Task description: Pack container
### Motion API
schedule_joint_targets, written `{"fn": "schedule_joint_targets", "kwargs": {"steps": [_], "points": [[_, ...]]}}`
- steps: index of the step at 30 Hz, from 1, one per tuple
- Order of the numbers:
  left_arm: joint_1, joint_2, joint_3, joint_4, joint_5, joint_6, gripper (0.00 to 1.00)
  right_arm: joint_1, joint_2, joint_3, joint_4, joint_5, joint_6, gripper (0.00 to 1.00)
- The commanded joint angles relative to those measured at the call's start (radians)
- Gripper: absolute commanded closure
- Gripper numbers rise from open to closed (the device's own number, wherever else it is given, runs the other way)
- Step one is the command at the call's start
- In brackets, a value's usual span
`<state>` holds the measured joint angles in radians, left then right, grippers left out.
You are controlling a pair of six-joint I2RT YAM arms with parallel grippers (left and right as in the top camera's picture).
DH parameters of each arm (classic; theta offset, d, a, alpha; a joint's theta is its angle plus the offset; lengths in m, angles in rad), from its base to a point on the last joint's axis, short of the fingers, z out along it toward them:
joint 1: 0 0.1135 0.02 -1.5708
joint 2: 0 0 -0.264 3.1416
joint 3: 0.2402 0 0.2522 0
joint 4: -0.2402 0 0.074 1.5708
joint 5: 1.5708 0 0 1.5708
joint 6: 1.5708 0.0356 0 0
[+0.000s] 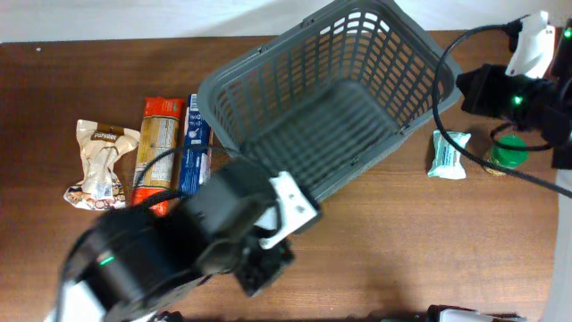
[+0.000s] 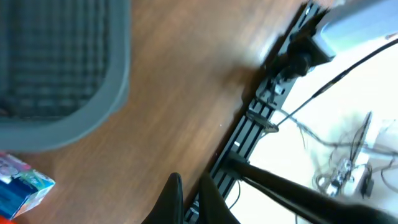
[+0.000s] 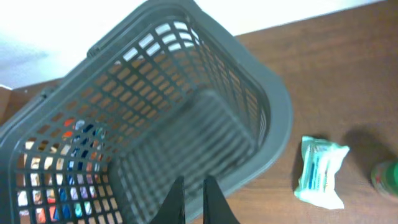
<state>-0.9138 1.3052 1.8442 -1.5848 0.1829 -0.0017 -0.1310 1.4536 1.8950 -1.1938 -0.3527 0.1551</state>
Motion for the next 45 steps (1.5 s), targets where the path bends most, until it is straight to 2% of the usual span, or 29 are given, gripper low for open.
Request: {"fn": "schedule_joint_targets", "kwargs": {"steps": [1,8,17,28,34,45], "points": [[-0.023,0.081,0.011,0.005,-0.036,-0.013,0.98,0.006,0.022,0.022,0.013,-0.029,0.005,0.96],[-0.023,0.211,0.011,0.046,-0.085,-0.008,0.98,0.008,0.098,0.022,-0.004,-0.04,0.011,0.96],[-0.022,0.264,0.009,0.127,-0.102,-0.002,0.98,0.008,0.189,0.022,-0.022,-0.089,0.011,0.96],[-0.022,0.353,0.008,0.137,-0.114,0.018,0.98,0.008,0.237,0.021,-0.07,-0.089,0.01,0.96],[-0.022,0.372,0.008,0.138,-0.201,0.018,0.98,0.008,0.24,0.021,-0.097,-0.084,-0.001,0.96],[-0.022,0.372,0.008,0.137,-0.227,0.018,0.98,0.07,0.256,0.021,-0.082,-0.002,0.003,0.96]]}}
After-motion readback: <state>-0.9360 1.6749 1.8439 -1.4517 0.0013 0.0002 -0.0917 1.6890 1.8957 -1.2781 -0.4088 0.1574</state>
